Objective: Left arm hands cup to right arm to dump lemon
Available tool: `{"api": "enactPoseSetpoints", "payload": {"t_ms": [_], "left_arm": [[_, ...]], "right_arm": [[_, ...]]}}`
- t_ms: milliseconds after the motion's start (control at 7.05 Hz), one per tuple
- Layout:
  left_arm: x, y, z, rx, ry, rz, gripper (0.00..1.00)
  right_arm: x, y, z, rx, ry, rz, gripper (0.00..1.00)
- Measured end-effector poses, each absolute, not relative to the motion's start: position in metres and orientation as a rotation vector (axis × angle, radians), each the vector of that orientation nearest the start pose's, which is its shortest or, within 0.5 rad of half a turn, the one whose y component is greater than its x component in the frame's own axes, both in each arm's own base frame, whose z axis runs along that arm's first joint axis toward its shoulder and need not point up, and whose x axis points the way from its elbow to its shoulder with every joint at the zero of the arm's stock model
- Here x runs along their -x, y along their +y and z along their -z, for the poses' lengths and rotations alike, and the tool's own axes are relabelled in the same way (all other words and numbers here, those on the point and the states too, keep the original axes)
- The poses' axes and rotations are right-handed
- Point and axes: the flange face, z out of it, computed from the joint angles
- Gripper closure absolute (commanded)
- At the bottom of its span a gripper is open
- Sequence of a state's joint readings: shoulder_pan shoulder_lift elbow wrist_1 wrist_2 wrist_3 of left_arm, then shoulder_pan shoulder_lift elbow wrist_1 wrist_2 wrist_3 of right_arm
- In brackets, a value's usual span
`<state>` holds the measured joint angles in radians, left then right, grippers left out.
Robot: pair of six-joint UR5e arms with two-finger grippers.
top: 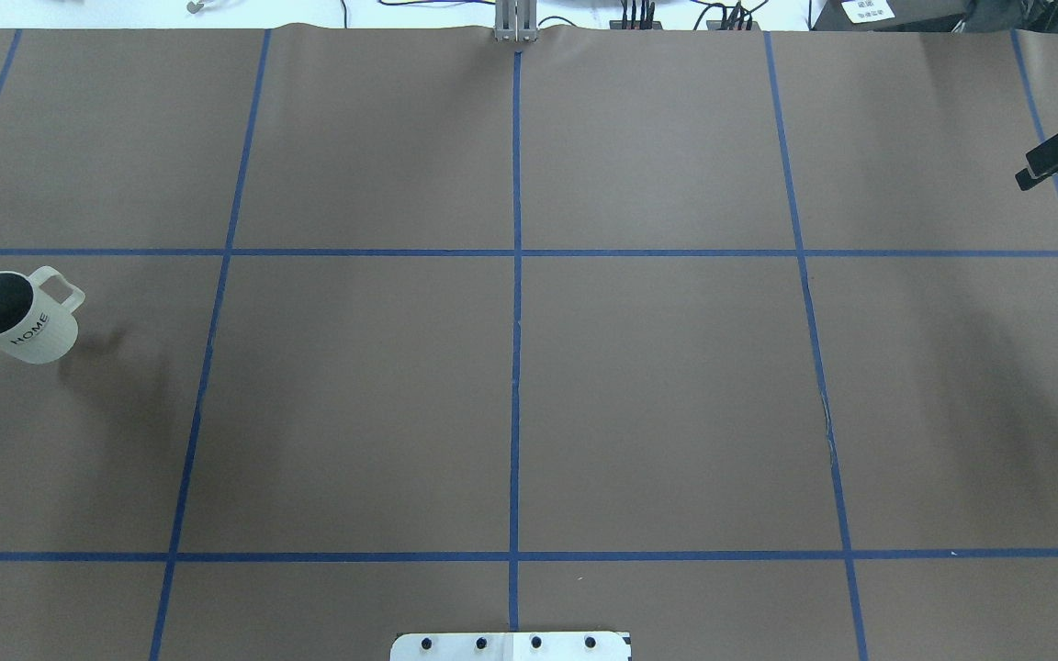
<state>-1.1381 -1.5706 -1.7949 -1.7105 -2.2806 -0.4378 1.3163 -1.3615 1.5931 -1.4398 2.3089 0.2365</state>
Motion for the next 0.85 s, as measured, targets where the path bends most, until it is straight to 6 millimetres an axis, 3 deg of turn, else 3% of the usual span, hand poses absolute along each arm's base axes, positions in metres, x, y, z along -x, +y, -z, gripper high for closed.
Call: {"api": "enactPoseSetpoints", "payload": {"t_ms": [567,851], "left_arm": [[-0.157,-0.483,-0.542,0.023,0.817,-0.129,0.97],[-0.164,-0.484,-0.548,0.04,0.813,-0.134,0.54]], "right_arm": [[0.087,-0.588,-0.521,-0.155,-0.793,0.154,0.0],[0.088,-0.589,-0.52,-0.155,-0.794,0.155,0.0]]}}
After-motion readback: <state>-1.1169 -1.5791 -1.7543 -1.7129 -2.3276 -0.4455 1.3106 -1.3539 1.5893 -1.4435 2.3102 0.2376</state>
